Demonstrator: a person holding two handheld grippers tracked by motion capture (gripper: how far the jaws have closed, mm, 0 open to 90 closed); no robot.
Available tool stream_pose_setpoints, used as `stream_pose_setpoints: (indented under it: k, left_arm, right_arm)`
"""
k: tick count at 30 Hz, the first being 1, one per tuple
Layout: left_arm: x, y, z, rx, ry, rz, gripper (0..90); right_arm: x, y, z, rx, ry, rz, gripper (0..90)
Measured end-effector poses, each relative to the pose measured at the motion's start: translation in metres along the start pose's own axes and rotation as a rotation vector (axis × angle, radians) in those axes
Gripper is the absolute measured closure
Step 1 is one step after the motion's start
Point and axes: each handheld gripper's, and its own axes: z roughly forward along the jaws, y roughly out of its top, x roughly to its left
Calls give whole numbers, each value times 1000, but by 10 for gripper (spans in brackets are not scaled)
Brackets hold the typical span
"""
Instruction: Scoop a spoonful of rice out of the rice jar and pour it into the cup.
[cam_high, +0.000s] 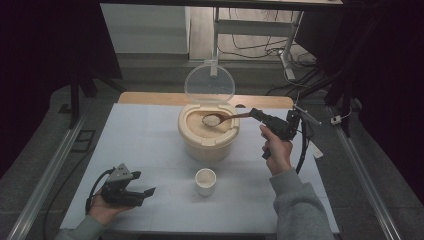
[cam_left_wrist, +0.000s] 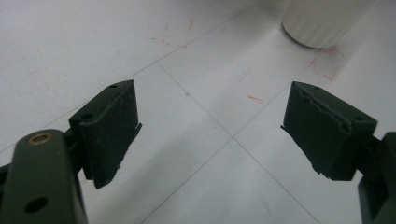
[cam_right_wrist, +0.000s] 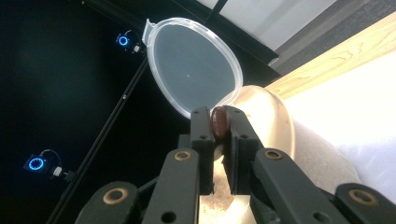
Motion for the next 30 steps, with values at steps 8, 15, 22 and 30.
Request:
stream_pose_setpoints:
  k: [8,15,22,30]
  left_arm:
    - [0,0,0,0,0,1,179]
    - [0,0,0,1,1,2,179]
    - [0,0,0,1,0,3,180]
    - [-1,0,0,1,0,2,180]
  right_arm:
    - [5,-2,-1,4,10,-18,833]
    - [8,-3,-4,10,23,-20,833]
    - [8,-8,-11,34,39,-20,833]
    - [10,-17,-23,75,59,-15,833]
